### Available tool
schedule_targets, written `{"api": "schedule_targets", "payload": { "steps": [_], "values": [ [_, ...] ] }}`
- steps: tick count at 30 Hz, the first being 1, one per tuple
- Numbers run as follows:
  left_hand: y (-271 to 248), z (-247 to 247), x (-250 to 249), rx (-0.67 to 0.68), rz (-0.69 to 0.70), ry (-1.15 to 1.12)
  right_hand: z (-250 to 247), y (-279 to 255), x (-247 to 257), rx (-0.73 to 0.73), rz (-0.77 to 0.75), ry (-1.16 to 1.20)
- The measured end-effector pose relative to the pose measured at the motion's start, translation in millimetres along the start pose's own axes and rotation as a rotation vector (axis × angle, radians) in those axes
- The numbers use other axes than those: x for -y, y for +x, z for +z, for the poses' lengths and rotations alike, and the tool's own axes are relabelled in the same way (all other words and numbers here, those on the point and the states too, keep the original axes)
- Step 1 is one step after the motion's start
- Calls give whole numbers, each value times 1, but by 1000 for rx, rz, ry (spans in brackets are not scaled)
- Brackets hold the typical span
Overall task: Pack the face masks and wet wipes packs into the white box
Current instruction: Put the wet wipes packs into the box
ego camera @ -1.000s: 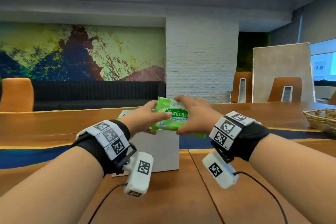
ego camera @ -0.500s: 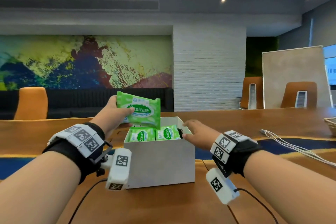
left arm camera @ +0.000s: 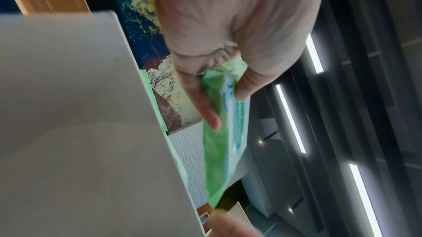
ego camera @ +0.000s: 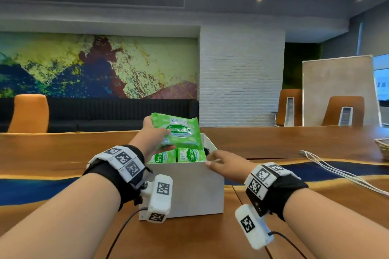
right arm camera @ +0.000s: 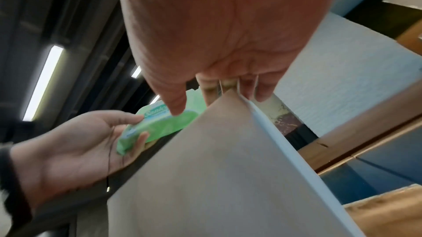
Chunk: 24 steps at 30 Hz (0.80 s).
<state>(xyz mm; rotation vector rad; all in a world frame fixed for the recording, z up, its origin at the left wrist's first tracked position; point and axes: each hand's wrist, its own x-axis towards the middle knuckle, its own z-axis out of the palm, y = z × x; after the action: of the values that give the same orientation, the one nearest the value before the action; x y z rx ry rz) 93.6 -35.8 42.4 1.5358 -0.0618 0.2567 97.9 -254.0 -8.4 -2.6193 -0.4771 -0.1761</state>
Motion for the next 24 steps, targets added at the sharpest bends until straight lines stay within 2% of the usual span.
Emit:
{"api": "schedule_targets", "payload": {
  "steps": [3,4,6,7,9,12,14,16,19,22,24],
  "values": [
    [-3,20,-2,116,22,6,-22,5,-4,-292,76,441],
    [-2,24,-3,152,28,13,-31,7,-4,-341,108,587],
    [-2,31,-5,235,58,50,-44,11,-7,-308,115,805],
    [-2,34,-6,275,80,79,-48,10,-6,-257,94,835],
    [0,39,-7,327,128,120,-54,5,-1,-188,40,781],
    [7,42,-3,323,201,203,-56,3,0,-204,14,713],
    [14,39,4,265,269,429,-55,7,-2,-296,26,713],
    [18,37,14,244,296,681,-52,10,-4,-463,80,552],
    [22,38,33,352,262,1059,-43,17,-3,-632,169,321],
    [27,41,42,432,130,1249,-29,26,0,-616,171,221],
    [29,43,45,428,115,1300,-20,32,3,-593,155,135]
  ]
}}
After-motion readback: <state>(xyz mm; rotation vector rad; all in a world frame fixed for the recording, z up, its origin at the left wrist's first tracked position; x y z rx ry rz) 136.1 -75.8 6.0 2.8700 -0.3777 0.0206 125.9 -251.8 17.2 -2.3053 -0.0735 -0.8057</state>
